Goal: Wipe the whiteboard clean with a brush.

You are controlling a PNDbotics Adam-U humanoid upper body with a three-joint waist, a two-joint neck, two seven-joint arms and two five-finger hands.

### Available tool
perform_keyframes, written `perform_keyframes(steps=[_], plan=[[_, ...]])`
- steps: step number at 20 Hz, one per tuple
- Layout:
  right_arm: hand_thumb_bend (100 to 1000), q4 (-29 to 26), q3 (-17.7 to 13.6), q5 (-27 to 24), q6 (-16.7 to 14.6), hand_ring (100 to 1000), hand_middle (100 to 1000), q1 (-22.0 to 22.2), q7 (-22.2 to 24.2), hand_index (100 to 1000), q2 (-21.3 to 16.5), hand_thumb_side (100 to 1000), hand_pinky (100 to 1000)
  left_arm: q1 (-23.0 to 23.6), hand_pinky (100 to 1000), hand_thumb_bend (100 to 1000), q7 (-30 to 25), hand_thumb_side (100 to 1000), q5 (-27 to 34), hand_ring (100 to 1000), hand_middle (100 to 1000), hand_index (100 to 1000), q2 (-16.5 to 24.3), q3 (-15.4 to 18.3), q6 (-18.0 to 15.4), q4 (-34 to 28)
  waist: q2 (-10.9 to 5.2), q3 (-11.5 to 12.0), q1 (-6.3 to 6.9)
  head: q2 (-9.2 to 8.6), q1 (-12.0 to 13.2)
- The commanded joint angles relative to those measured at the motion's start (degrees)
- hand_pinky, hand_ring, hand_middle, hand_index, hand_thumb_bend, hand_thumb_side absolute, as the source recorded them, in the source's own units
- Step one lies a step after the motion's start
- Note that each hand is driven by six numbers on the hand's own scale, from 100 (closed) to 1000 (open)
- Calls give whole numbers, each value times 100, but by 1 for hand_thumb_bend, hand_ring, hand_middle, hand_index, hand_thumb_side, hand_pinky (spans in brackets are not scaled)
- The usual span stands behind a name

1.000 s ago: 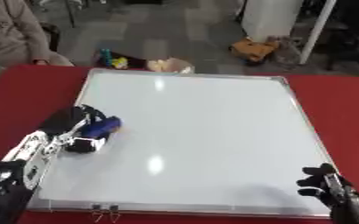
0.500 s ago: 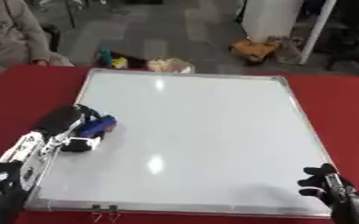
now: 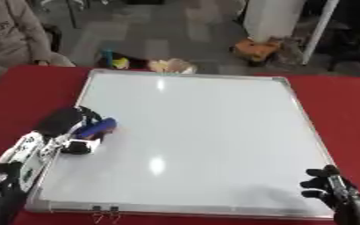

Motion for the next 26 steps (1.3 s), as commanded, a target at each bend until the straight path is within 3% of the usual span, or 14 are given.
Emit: perform_keyframes(steps=[1, 15, 26], plan=[[100, -59, -29, 18, -11, 635, 480, -54, -10, 682, -68, 883, 599, 348, 549, 359, -209, 357, -95, 507, 529, 745, -7, -324, -90, 66, 17, 1, -8, -64, 19], [100, -67, -20, 13, -12, 635, 480, -63, 4, 682, -72, 882, 600, 506, 546, 326, -319, 345, 165, 501, 526, 765, -165, -656, -202, -769, 18, -12, -19, -83, 88], [100, -72, -16, 15, -6, 635, 480, -65, 12, 682, -66, 882, 600, 362, 554, 405, 110, 269, -396, 509, 535, 771, -218, -737, -126, -944, 31, -30, -29, -88, 120]])
